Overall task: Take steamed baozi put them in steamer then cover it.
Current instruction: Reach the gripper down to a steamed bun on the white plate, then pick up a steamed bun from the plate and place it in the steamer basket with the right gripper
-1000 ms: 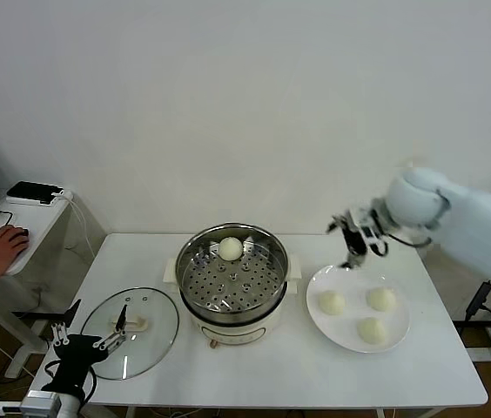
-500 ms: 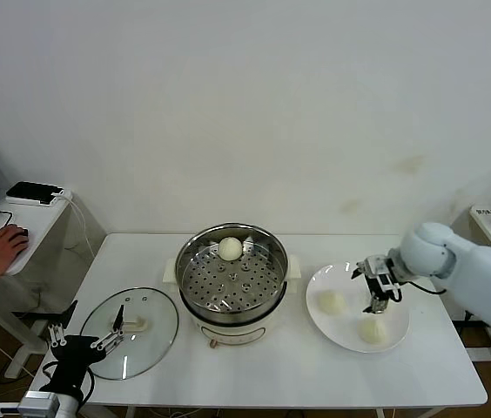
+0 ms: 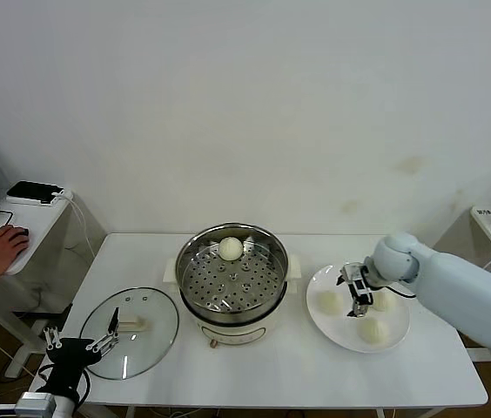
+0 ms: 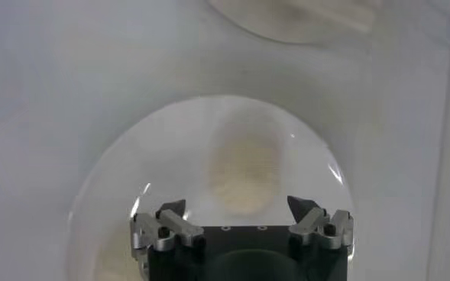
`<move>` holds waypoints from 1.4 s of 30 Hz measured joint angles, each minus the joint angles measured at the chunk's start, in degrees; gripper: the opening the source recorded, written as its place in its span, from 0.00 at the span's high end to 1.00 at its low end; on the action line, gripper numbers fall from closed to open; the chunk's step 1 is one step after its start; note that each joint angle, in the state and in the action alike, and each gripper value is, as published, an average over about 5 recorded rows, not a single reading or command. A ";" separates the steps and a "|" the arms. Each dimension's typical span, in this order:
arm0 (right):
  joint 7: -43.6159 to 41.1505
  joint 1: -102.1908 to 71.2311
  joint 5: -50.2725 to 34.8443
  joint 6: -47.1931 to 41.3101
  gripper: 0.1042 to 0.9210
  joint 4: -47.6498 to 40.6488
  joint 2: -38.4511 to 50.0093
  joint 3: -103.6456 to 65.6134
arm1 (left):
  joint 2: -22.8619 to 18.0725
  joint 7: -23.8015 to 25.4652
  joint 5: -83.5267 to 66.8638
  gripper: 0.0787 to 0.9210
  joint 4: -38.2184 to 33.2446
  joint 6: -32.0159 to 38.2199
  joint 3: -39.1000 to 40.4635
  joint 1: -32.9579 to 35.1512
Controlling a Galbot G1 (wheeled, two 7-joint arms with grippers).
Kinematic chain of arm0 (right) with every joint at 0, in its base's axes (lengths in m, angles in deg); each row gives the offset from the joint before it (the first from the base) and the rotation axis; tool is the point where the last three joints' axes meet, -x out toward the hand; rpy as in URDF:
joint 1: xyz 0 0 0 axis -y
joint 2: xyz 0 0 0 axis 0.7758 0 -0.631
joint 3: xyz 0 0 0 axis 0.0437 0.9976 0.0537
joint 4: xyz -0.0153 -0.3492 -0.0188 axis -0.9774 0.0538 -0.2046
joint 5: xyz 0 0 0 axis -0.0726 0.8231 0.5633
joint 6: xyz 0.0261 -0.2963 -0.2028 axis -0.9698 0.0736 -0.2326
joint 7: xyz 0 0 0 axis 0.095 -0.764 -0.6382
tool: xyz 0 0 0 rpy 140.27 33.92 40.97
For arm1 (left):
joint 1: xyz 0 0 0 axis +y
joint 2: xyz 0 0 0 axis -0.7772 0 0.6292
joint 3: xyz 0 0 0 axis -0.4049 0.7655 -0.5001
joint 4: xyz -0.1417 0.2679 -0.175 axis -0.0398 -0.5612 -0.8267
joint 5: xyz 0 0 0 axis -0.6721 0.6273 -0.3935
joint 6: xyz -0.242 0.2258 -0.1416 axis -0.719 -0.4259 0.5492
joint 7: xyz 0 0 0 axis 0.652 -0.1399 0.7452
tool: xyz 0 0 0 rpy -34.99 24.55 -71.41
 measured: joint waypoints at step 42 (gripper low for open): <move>-3.85 15.80 -6.14 -3.38 0.39 3.57 1.79 5.56 | 0.40 0.06 -0.01 0.12 -0.86 -0.17 0.81 0.00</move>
